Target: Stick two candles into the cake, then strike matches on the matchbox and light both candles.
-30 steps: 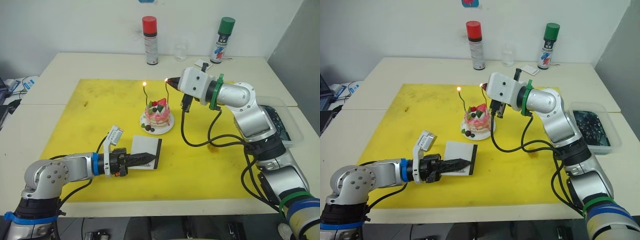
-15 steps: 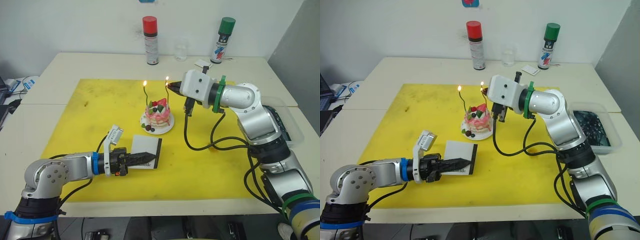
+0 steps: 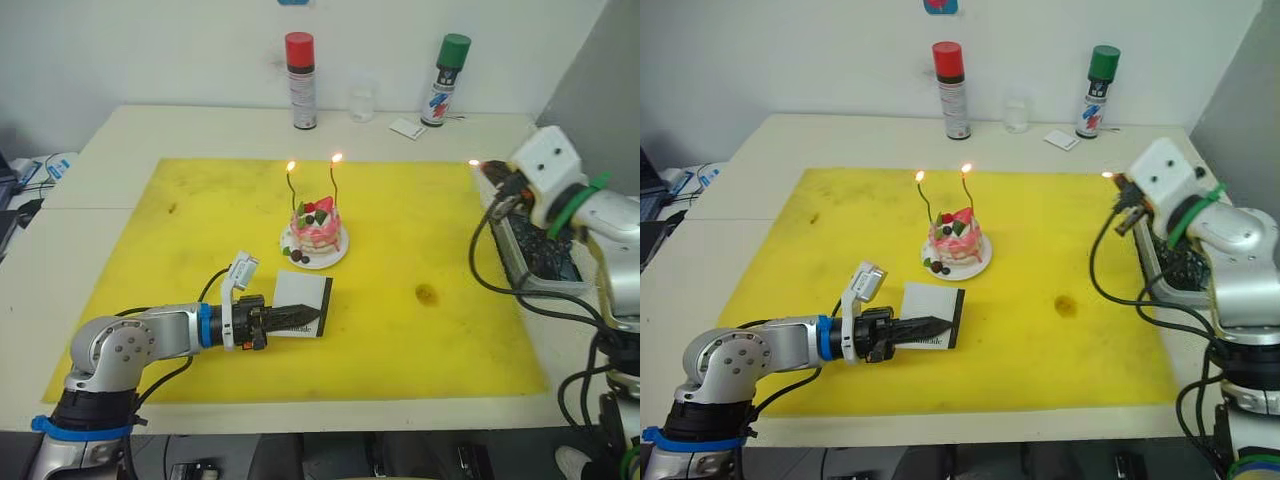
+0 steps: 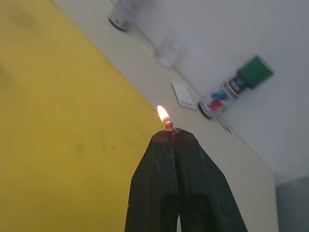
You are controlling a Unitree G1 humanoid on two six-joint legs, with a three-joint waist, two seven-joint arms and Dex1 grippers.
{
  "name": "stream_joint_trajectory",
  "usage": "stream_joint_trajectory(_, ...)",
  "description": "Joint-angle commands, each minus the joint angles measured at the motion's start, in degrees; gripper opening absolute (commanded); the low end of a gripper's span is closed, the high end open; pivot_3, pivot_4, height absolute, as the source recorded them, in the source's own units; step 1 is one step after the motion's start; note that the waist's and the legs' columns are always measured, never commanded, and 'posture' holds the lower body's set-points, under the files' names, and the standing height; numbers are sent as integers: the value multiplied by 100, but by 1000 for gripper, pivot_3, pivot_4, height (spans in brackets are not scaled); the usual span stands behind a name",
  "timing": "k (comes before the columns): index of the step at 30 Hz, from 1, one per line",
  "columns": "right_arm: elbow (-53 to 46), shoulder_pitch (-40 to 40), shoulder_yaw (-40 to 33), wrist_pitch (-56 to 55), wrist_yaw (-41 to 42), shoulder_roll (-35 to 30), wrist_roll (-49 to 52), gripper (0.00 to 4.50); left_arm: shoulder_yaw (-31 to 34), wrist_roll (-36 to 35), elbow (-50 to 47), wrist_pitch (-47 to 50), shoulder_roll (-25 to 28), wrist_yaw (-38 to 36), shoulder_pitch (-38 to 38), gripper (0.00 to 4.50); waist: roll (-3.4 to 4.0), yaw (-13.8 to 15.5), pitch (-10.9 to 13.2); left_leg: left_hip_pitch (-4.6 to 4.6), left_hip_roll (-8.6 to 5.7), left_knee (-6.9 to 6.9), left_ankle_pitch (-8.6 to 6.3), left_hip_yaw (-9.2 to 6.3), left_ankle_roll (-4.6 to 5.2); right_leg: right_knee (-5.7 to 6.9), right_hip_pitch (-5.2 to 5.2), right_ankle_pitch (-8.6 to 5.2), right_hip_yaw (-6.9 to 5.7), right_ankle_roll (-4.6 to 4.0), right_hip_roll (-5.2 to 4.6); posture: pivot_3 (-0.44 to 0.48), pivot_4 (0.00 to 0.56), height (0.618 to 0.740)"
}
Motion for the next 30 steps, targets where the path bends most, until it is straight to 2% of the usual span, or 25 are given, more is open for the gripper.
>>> stream_joint_trajectory(1, 433, 340, -365, -144, -402, -198, -176, 26, -61, 81, 79, -65, -53, -106, -129, 0, 0, -3, 0, 0, 0, 1, 0, 0, 0, 0, 2, 0, -1, 0, 0, 0, 150, 740)
stream_joint_trajectory(8, 1526, 710, -229, -613, -814, -369, -409, 26, -84, 166, 93, -52, -89, -102, -140, 0, 2, -13, 1, 1, -2, 2, 0, 6, 0, 1, -1, -4, 7, 9, 2, 0, 150, 740)
stream_joint_trajectory(11, 1708, 690, -271, -693, -957, -378, -402, 626, -48, 177, 63, -46, -95, -20, -106, 0, 3, -12, 1, 1, -1, 2, 0, 6, 0, 1, 0, -4, 7, 10, 3, 0, 150, 740)
stream_joint_trajectory(15, 1594, 640, -386, -658, -1027, -346, -240, 2038, 9, 167, 77, -41, -86, 23, -78, 0, 3, -12, 1, 1, -2, 2, 0, 6, 0, 1, 0, -5, 7, 12, 3, 0, 150, 740)
stream_joint_trajectory(22, 600, 800, -722, -472, -1011, -344, 63, 4449, 102, 14, 96, 178, -174, 293, -110, 0, 4, -7, 2, 1, -1, 2, 0, 2, 0, 1, 1, -14, 6, 26, 3, 0, 150, 740)
stream_joint_trajectory(26, -301, 878, -867, -349, -507, -358, 657, 4481, 182, -60, 49, 485, -403, 862, -228, 0, 4, -5, 2, 1, -2, 2, 0, 2, 0, 1, 2, -15, 4, 28, 2, 0, 150, 740)
stream_joint_trajectory(30, -1591, 1200, -834, 643, 794, -591, 2326, 4481, 300, -263, 170, 1083, -788, 1681, -357, 0, 4, 6, 2, 1, 0, 3, 0, -4, 0, 2, 6, -16, 0, 30, 4, 0, 150, 740)
